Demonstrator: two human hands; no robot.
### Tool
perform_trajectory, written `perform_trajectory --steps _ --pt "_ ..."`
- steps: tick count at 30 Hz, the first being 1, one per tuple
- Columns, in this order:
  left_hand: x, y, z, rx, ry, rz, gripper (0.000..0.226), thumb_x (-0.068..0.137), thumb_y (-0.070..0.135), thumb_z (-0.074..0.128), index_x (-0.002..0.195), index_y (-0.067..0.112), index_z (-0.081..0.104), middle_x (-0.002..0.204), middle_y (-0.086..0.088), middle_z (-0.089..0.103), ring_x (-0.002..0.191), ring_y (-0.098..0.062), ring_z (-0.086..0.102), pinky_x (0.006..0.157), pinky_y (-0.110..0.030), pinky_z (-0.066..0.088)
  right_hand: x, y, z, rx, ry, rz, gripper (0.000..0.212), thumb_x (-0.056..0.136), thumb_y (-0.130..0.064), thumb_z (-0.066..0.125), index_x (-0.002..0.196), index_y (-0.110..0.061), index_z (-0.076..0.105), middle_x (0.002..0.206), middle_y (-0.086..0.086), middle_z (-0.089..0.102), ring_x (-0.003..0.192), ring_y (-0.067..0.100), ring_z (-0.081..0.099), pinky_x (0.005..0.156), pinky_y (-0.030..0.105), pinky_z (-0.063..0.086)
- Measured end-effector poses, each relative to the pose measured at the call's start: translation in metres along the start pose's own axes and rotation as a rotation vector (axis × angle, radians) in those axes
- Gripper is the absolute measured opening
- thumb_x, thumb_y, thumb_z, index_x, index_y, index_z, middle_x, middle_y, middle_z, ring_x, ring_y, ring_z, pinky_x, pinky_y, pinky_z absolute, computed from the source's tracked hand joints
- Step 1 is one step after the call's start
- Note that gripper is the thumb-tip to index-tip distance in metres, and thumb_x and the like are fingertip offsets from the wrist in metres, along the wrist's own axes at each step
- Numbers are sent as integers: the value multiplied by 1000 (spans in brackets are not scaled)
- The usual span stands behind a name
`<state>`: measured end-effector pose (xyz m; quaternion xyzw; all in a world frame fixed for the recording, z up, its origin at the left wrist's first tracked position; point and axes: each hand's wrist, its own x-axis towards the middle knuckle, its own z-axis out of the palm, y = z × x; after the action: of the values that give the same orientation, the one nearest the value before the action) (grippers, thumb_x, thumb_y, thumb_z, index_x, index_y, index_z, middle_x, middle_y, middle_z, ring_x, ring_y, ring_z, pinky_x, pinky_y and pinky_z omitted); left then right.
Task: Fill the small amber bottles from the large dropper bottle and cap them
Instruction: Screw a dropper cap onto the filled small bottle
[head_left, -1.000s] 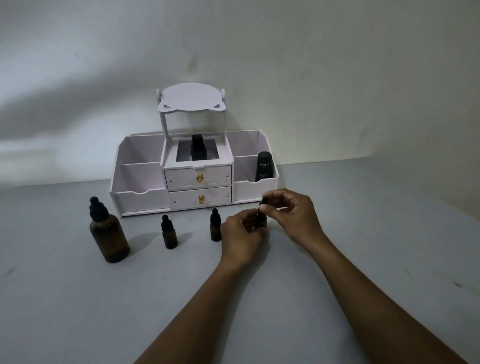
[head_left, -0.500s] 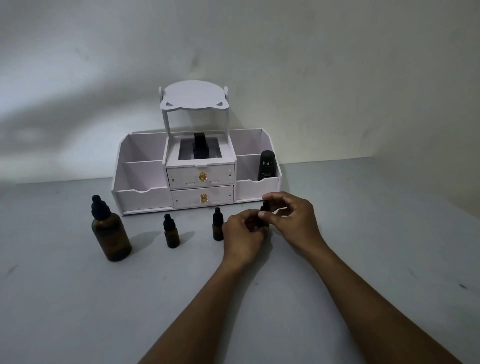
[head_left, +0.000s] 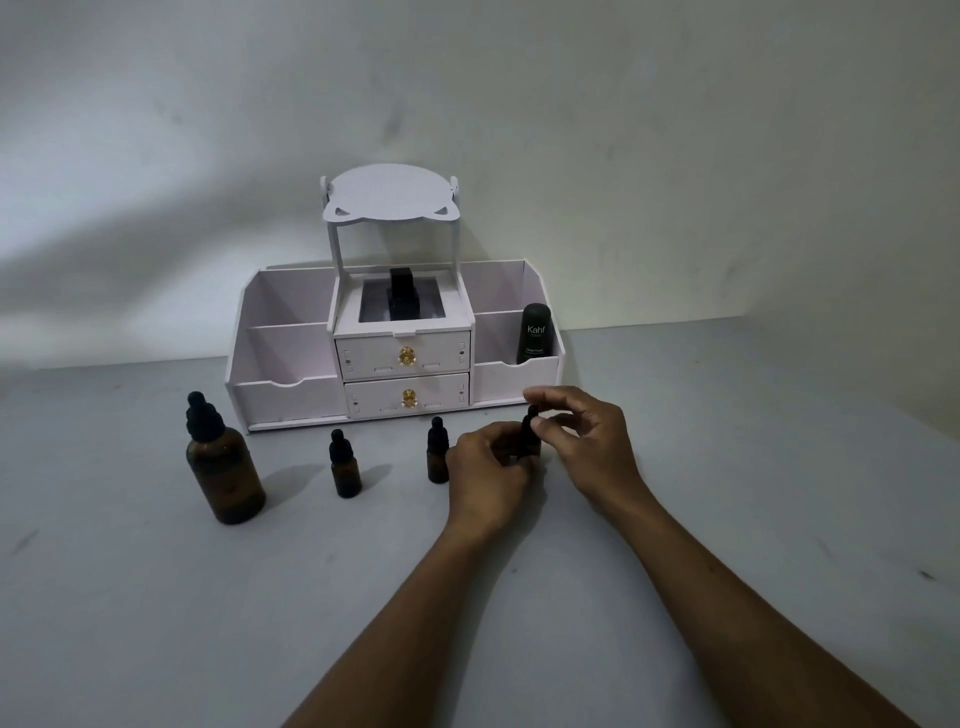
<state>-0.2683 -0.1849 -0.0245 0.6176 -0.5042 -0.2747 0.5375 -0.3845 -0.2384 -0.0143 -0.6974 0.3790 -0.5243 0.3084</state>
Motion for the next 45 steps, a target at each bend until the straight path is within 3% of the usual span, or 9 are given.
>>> perform_trajectory --steps 6,11,15,18,21,25,28,36,45 --pt "2 1 -2 31 -8 18 34 89 5 72 121 16 74 115 0 76 103 -10 71 100 -28 55 0 2 1 -47 42 -31 33 81 -17 81 113 -20 72 103 -8 72 88 9 66 71 16 55" --pt "1 -1 -2 26 -22 18 36 89 5 72 123 17 72 114 4 76 88 5 65 82 -1 47 0 2 -1 -39 36 -10 22 87 -6 73 102 -21 77 101 -5 76 93 8 70 80 21 58" --pt "2 0 -3 26 -17 19 34 89 4 72 120 18 74 111 4 76 90 1 66 91 -13 51 1 2 0 -15 75 0 15 77 -14 84 88 -15 74 86 -5 73 75 10 66 68 18 55" --pt "1 1 -2 7 -23 5 35 89 5 72 121 17 73 113 3 76 96 -4 68 95 -19 53 1 1 -1 83 40 36 21 83 -6 77 97 -21 73 97 -6 74 92 12 70 81 26 59" --pt "1 -1 -3 6 -30 15 35 88 4 73 119 17 74 108 6 76 89 3 67 87 -9 51 0 2 -1 26 4 56 25 85 -2 74 98 -24 76 97 -6 76 93 12 72 88 31 60" --pt "3 -1 -3 46 -20 25 34 87 3 73 118 17 75 107 4 76 84 5 65 76 1 46 1 2 -3 17 48 58 17 76 -11 84 90 -16 76 87 -4 75 80 15 70 76 28 61" --pt "3 -2 -2 45 -27 3 36 88 5 74 122 16 72 114 2 76 91 1 65 74 4 42 0 2 -3 59 30 52 23 83 -7 77 104 -19 75 101 -3 75 93 13 71 83 27 60" --pt "0 1 -3 9 -26 1 36 88 4 74 122 15 73 112 1 76 95 -4 68 93 -16 51 0 0 -4 -15 52 38 20 81 -5 79 96 -19 78 93 -4 77 85 9 71 81 24 59" --pt "-3 3 -5 -4 -23 2 35 86 2 73 117 18 75 106 5 77 95 -2 70 93 -19 55 -3 -3 -4 9 70 52 21 80 -1 79 92 -18 80 90 -5 78 87 8 74 85 23 59"
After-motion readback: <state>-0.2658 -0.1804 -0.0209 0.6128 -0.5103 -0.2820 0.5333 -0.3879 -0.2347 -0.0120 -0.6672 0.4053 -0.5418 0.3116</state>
